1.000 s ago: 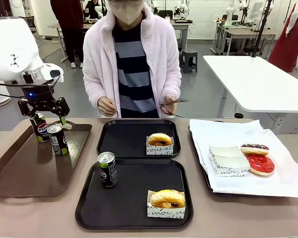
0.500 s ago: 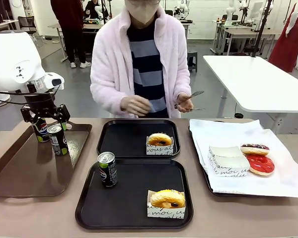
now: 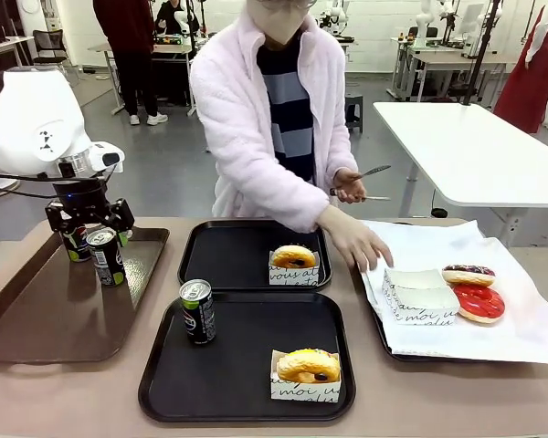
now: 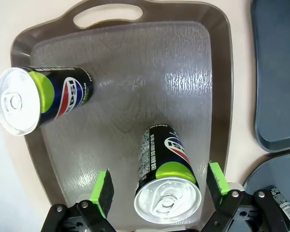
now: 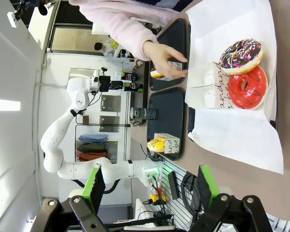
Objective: Set up donuts and drinks on trays.
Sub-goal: Pick up one Pepsi coke from the Handle tray and place it on the Flat Tray without a Pepsi coke.
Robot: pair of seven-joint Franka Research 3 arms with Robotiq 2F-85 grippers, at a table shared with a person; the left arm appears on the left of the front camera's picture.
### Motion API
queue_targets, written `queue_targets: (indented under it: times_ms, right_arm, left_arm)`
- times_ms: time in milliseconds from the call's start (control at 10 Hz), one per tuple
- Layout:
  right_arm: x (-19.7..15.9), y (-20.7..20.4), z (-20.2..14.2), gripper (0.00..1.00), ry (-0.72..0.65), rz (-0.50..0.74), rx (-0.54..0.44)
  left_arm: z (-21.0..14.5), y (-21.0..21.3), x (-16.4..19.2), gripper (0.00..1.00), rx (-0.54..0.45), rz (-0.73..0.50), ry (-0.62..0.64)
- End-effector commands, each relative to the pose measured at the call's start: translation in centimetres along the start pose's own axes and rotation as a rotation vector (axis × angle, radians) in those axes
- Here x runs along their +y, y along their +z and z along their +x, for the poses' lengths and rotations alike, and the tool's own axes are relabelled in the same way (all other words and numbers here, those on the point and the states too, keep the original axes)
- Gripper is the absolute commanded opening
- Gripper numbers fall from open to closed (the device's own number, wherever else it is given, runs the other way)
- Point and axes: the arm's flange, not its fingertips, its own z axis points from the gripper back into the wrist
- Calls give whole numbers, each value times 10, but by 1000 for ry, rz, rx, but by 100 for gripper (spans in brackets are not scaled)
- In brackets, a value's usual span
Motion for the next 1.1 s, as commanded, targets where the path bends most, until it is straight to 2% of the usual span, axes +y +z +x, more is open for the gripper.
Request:
queue_targets:
  times_ms: [0,600,700,800,900,1000]
  right_arm:
    - [-1,1,0,100,7,15,-3]
    - [-1,1,0,100,7,15,-3]
    - [-1,1,0,100,7,15,-3]
    - [-1,1,0,100,7,15,-3]
    - [-1,1,0,100,7,15,-3]
    - [-1,1,0,100,7,15,-3]
  left_arm:
    - [0,-8,-9,100,8,32,24]
    - [-2,-13,-12,100,26,40,29]
    - [-1,-13,-12,62,29,46,31]
    - [-1,-12,-11,43,33,45,31]
    - [-1,-12,-11,4,41,51,35]
    - [1,-10,-10,0,57,58,56]
